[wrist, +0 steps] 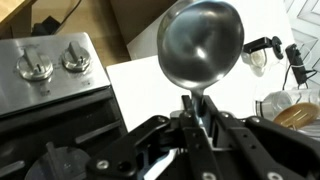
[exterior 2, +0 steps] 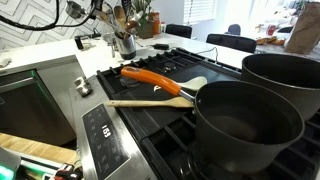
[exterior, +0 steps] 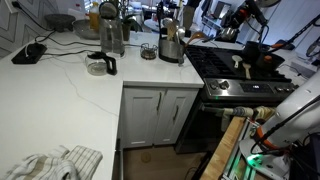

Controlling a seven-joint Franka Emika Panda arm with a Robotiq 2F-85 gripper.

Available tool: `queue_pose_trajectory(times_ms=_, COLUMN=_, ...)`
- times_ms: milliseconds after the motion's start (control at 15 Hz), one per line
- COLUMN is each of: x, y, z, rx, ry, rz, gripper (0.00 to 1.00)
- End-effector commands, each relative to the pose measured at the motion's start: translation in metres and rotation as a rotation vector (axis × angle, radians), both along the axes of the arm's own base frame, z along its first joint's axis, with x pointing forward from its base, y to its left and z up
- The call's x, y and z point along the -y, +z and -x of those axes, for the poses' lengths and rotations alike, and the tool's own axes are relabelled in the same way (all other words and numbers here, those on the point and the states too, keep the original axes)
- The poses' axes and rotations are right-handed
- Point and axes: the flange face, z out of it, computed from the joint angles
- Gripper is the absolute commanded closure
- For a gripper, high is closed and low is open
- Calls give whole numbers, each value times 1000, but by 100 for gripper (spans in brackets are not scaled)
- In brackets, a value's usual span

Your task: Pick up the metallic spoon from the stove and place it in the metallic utensil storage bucket

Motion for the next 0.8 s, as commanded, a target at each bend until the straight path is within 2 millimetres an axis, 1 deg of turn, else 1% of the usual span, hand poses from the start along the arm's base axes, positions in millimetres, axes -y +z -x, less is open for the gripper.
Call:
queue_pose_trajectory(times_ms=0, x=-20, y=0, z=-29, rx=-97, ry=27, rz=-148, gripper=96)
queue_pose_trajectory(times_ms=200, x=-41, y=2, z=-53, rx=-168, ry=38, rz=-230, gripper=96)
queue_pose_trajectory(times_ms=333, x=-53, y=5, z=-70, rx=-183, ry=25, rz=-256, gripper=96)
queue_pose_trajectory(times_ms=533, x=-59, y=9, z=-97, rx=-170, ry=-7, rz=-296, gripper=96)
queue_pose_trajectory(times_ms=667, x=-57, y=12, z=-110, rx=-165, ry=-26, rz=-329, gripper=96)
queue_pose_trajectory(times_ms=733, x=-54, y=10, z=-117, rx=-164, ry=-36, rz=-348, gripper=96)
